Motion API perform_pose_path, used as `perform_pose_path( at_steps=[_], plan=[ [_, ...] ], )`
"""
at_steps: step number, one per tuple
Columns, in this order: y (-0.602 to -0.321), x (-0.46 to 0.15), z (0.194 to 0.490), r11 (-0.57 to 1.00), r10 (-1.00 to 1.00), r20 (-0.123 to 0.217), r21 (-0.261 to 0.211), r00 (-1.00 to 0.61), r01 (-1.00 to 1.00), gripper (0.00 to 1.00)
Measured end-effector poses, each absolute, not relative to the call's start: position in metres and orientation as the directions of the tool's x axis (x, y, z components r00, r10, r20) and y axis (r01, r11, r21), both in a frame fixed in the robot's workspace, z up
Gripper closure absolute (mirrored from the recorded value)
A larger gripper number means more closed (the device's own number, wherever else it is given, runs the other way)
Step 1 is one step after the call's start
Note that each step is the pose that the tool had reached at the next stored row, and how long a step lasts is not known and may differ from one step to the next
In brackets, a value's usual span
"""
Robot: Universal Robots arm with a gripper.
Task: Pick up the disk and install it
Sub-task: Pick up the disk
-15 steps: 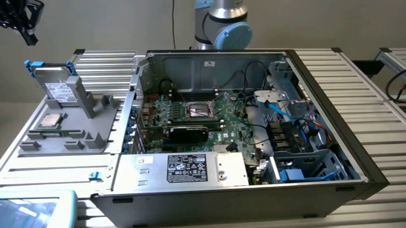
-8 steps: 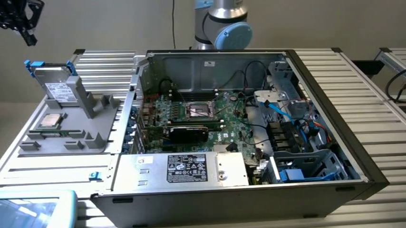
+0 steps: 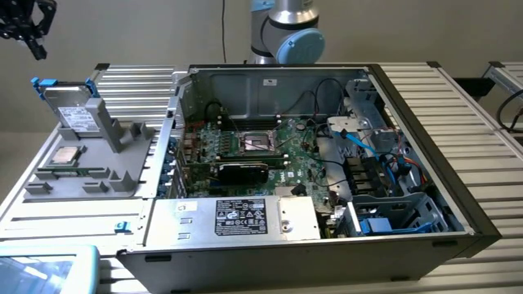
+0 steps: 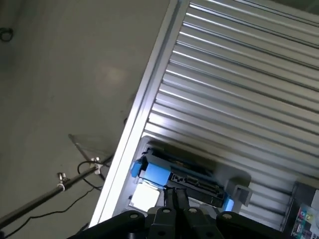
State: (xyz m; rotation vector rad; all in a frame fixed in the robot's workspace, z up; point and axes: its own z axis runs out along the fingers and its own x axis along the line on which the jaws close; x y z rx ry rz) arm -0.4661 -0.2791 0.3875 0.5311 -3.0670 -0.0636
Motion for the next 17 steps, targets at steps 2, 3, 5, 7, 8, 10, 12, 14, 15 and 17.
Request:
perform_pose_path(
  at_steps=[2,3,5,7,8,10,12,14,15,17],
  plan=[
    [-0.279,-0.4661,0.3873,0.928,-0.37,0.02,0.045,-0.929,-0.369,0.89],
    [-0.279,-0.4661,0.3872,0.921,-0.388,0.019,0.044,-0.921,-0.387,0.89],
    [-0.279,-0.4661,0.3869,0.906,-0.421,0.017,0.043,-0.907,-0.42,0.89],
    [-0.279,-0.4661,0.3865,0.891,-0.453,0.016,0.043,-0.891,-0.452,0.89],
    [-0.2791,-0.4661,0.3863,0.883,-0.469,0.015,0.042,-0.883,-0.468,0.89],
    [-0.2791,-0.4661,0.3861,0.865,-0.501,0.014,0.042,-0.865,-0.5,0.89],
    [-0.2791,-0.4662,0.3859,0.846,-0.532,0.014,0.042,-0.846,-0.531,0.89],
    [-0.279,-0.4661,0.386,0.826,-0.562,0.014,0.042,-0.827,-0.561,0.89],
    [-0.279,-0.4661,0.3859,0.816,-0.578,0.014,0.042,-0.816,-0.577,0.89],
    [-0.279,-0.4661,0.386,0.794,-0.607,0.014,0.042,-0.794,-0.606,0.89]
  ],
)
